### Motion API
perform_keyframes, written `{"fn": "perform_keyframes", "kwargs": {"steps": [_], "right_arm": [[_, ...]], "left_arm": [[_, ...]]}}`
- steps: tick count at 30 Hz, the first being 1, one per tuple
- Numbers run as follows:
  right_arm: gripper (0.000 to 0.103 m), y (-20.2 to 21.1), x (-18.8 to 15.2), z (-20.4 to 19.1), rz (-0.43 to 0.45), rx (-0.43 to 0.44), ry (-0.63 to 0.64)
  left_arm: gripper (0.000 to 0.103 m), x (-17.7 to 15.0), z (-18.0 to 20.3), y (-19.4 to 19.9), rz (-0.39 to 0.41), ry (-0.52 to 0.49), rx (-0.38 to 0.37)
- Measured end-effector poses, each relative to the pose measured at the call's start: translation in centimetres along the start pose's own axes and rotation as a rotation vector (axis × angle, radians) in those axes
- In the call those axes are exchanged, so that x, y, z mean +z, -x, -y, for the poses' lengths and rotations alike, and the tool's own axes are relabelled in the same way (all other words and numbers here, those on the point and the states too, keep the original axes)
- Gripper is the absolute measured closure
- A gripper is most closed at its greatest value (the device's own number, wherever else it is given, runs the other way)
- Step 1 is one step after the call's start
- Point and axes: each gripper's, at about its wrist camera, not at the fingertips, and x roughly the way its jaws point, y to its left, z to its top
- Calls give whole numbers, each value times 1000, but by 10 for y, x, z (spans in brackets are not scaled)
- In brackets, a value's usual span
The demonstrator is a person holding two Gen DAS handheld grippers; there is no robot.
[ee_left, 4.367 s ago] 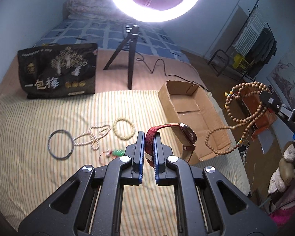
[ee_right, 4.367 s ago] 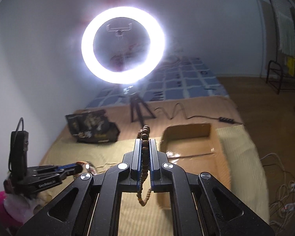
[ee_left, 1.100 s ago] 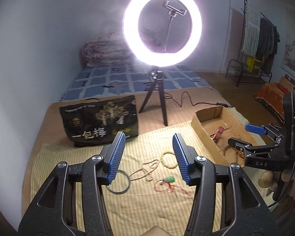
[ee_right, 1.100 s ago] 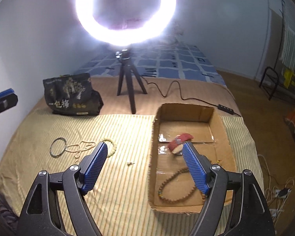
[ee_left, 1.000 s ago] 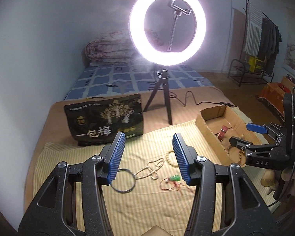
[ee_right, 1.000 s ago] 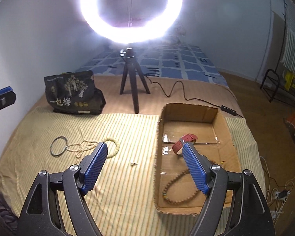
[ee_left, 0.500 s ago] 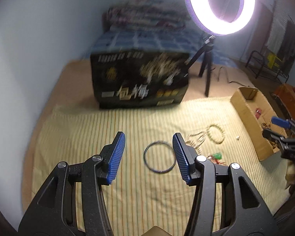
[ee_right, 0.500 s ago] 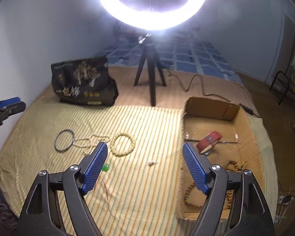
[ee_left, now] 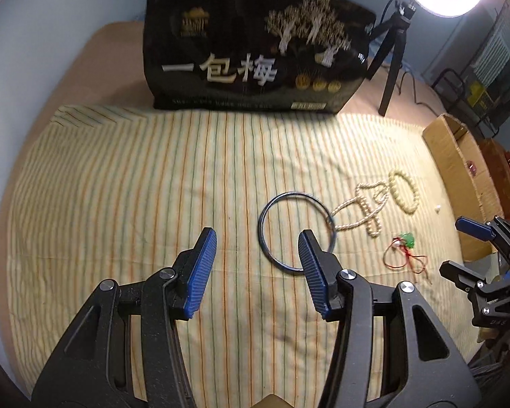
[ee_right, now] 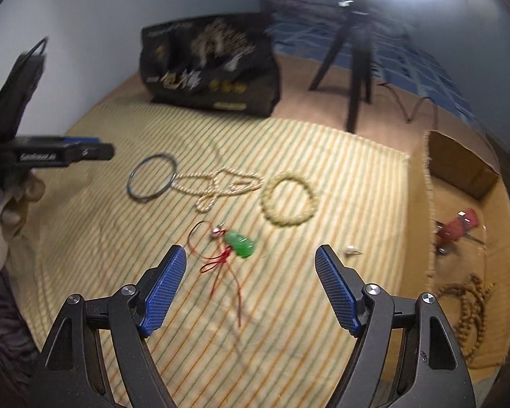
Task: Organize jewelry
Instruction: 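Move the left tool to the blue bangle while the right tool reaches the jade pendant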
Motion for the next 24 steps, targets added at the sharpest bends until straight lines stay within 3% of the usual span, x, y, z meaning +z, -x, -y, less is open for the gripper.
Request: {"fn": "perform_keyframes", "kwargs": {"steps": [4,6,9,17,22,24], "right_arm": [[35,-16,1,-4,-31,17,12],[46,-23,1,-5,-43,14,25],[54,-33,3,-3,-58,12,37],[64,-52,4,0,-76,24,62],[65,-57,5,-1,-67,27,74],[72,-58,5,-2,-65,29,78]], "left_arm": [[56,0,-1,-15,-29,1,0],[59,1,-3,-22,-45,10,-2],[60,3,-7,-30,-59,25,-5],[63,6,-8,-40,-63,14,-16],[67,7,-2,-44,-57,-16,-7],[72,7,1,-46,-53,-34,8]]}}
